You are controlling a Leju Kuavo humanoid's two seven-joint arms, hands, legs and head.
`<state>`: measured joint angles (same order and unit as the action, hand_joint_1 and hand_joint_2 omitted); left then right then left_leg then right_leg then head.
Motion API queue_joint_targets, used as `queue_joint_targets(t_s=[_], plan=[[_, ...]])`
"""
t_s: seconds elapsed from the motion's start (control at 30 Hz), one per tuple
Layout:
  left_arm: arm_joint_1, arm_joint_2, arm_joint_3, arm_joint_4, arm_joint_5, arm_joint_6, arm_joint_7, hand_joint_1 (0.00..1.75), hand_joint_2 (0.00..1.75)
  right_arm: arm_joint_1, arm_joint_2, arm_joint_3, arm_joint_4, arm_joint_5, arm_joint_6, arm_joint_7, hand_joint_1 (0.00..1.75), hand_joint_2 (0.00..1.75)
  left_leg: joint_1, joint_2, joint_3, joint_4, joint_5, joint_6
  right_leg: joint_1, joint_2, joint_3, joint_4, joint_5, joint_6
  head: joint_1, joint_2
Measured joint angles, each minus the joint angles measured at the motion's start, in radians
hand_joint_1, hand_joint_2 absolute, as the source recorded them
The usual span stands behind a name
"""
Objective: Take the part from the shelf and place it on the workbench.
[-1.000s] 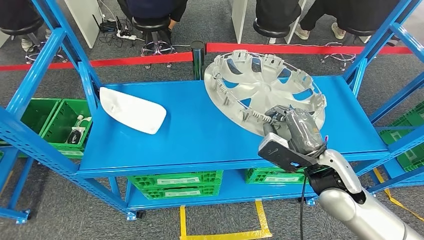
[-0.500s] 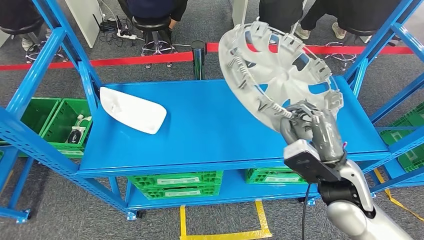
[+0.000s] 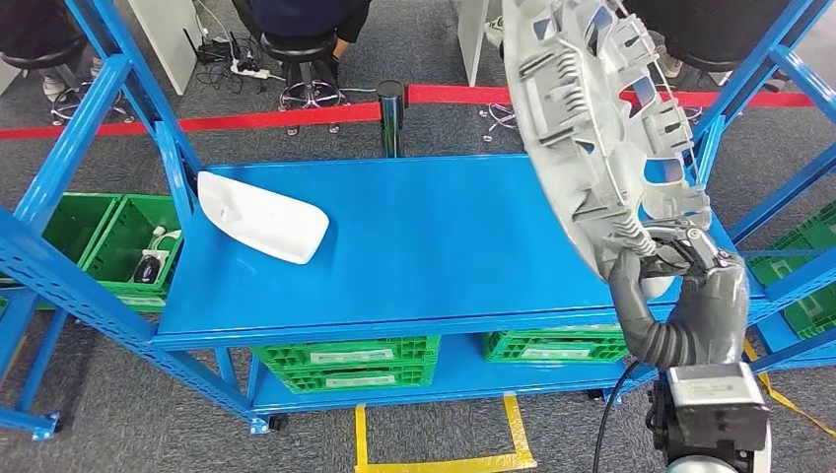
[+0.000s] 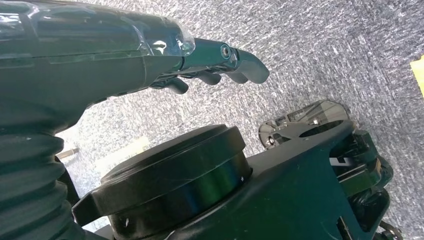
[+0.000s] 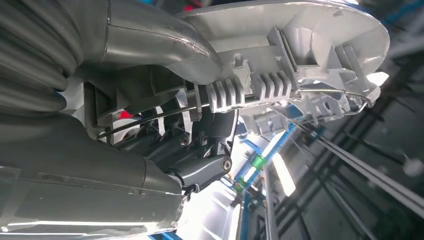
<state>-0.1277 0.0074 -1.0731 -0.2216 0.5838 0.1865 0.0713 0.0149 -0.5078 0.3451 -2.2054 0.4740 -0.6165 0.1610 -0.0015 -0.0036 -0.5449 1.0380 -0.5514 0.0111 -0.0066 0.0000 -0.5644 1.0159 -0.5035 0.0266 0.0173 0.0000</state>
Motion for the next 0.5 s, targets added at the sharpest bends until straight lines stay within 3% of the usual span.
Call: queue_joint_targets(t_s=[0.27,0.5], plan=[[-0.001,0.002,0.0,0.0,0.001,0.007,0.006,0.0,1.75,0.022,0.055,0.014,-0.091,-0.2,-0.016,-0.157,1.75,1.75,0.0,0.001,0.0,0.0,0.0,0.0,0.0,0.0,0.0,0.0,0.0,0.0,0.0,0.0],[-0.001,0.019,0.0,0.0,0.01,0.022,0.0,0.0,1.75,0.024,0.099,0.039,-0.128,-0.405,0.049,-0.331,1.75,1.75,0.0,0.004,0.001,0.0,0.0,0.0,0.0,0.001,0.0,0.0,0.0,0.0,-0.001,0.0]])
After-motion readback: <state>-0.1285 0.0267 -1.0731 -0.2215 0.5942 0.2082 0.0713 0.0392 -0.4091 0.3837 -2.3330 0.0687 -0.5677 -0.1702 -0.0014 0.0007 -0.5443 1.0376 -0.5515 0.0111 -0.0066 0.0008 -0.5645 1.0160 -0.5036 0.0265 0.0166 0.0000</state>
